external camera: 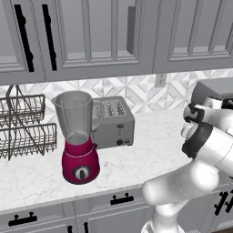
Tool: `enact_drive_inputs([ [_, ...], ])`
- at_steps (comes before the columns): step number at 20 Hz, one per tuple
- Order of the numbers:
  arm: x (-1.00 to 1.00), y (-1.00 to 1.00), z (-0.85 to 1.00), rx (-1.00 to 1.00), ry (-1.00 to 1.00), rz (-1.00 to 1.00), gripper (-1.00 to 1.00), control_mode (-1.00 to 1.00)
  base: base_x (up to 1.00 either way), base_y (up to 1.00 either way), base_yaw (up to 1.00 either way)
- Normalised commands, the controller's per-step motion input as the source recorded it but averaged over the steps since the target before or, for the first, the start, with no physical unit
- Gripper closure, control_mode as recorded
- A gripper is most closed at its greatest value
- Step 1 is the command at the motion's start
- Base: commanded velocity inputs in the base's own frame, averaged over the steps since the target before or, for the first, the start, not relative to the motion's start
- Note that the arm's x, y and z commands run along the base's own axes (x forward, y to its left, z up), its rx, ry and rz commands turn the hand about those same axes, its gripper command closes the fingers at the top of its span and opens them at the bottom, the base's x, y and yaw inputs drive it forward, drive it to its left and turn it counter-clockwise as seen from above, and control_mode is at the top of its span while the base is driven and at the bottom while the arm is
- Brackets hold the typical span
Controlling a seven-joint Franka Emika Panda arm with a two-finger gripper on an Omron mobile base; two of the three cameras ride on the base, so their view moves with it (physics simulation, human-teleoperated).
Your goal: Close the lid blender by securely placing the lid on top.
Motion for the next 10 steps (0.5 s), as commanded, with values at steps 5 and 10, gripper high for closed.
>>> enact_drive_inputs([
  [5, 0.10, -0.32, -0.17, 0.00, 0.00, 0.00, -1.00, -1.00, 0.00, 0.00, 0.00],
  [10, 0.00, -0.11, -0.25, 0.00, 0.00, 0.00, -1.00, -1.00, 0.00, 0.00, 0.00],
])
